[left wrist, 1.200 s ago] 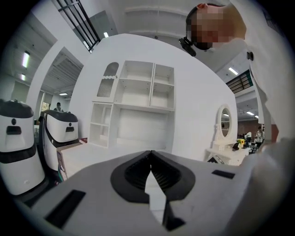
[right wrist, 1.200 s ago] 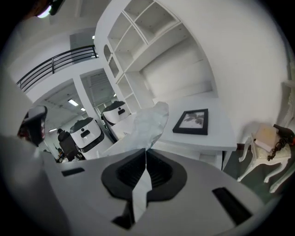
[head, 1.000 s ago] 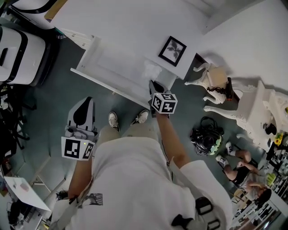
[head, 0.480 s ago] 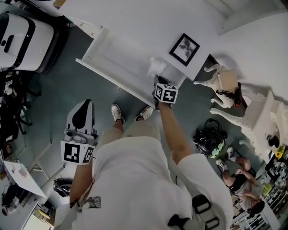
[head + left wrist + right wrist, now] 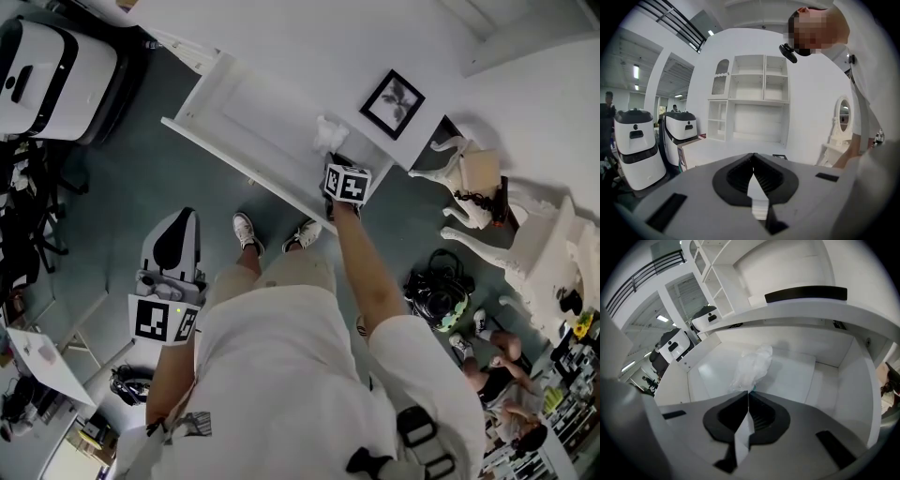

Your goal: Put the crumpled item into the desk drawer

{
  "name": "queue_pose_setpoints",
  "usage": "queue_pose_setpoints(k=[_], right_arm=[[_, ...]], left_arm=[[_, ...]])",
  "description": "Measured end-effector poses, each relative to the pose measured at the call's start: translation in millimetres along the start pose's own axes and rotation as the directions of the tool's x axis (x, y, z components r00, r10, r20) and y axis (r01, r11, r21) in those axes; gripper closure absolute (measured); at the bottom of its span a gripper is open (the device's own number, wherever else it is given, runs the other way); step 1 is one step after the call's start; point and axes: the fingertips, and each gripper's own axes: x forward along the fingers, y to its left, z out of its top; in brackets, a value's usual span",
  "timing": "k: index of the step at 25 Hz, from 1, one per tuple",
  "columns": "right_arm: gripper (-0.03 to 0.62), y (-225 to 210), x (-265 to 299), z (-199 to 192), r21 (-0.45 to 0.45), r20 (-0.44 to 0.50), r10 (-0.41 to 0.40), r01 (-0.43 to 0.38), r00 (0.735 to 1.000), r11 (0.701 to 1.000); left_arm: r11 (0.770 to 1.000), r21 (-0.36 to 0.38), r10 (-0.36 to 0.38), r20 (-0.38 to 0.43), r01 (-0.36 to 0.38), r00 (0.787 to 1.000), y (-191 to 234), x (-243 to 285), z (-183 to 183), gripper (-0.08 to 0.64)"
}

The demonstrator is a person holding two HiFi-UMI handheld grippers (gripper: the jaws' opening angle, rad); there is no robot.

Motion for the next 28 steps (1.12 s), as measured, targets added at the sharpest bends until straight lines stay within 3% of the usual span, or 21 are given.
queue_pose_setpoints(k=[9, 12, 16, 28], right_arm=[[0.555, 2.5, 6.2, -0.9, -0.018, 0.0, -0.028, 0.028, 1.0, 0.999], [0.51, 1.3, 7.2, -1.8, -0.027, -0.001, -0.04, 0.04, 0.999, 0.999], [0.403, 4.2, 4.9, 5.4, -0.021, 0.025, -0.053, 0.054, 0.998, 0.998], [0.348, 24.6, -17.3, 20.5, -0.021, 0.078, -0.081, 0.083, 0.994, 0.996]], left_arm=[[1.0, -0.016, 0.019, -0.002, -0.019, 1.0, 12.4, -8.9, -4.9, 0.545], [1.0, -0.017, 0.017, 0.002, -0.017, 1.0, 12.9, -11.2, -4.7, 0.545], [1.0, -0.021, 0.013, 0.011, -0.013, 1.0, 16.8, -15.8, -3.9, 0.545], [0.998, -0.036, -0.045, 0.052, 0.047, 0.998, 28.9, -23.4, 1.7, 0.545]])
